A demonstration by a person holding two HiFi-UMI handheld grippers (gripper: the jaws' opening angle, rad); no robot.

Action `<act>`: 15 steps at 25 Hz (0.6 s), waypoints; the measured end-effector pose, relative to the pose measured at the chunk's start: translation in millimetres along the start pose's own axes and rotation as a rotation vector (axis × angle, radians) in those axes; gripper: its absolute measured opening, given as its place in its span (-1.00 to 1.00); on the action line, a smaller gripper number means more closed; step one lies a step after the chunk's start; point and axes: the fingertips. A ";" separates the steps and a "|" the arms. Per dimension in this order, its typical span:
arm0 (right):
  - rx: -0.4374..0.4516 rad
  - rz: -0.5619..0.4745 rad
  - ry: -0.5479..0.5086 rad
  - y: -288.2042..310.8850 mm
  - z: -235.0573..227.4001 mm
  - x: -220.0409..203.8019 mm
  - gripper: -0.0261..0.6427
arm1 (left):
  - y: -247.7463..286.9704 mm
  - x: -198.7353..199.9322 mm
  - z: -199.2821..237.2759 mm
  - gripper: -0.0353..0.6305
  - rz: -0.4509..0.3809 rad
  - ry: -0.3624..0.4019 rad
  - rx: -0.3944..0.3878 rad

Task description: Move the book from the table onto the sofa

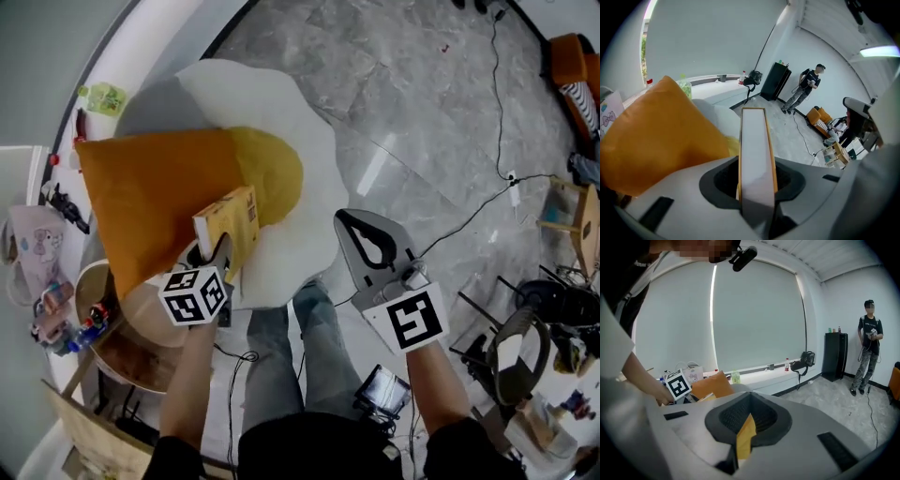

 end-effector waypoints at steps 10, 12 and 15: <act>0.043 0.072 -0.019 43.6 17.2 -71.8 -0.89 | 70.2 -38.3 50.8 -0.44 0.065 -0.128 0.004; 0.041 0.082 -0.016 50.5 14.9 -85.9 -0.89 | 86.3 -42.2 55.0 -0.44 0.074 -0.131 -0.002; 0.036 0.095 -0.009 59.4 9.1 -105.9 -0.89 | 110.9 -46.3 59.7 -0.44 0.088 -0.122 0.007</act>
Point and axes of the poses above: the fingertips, and each gripper's own axes: y forward along the fingers, z to its left, x out of its top, and after that the axes turned 2 degrees about -z, right-handed
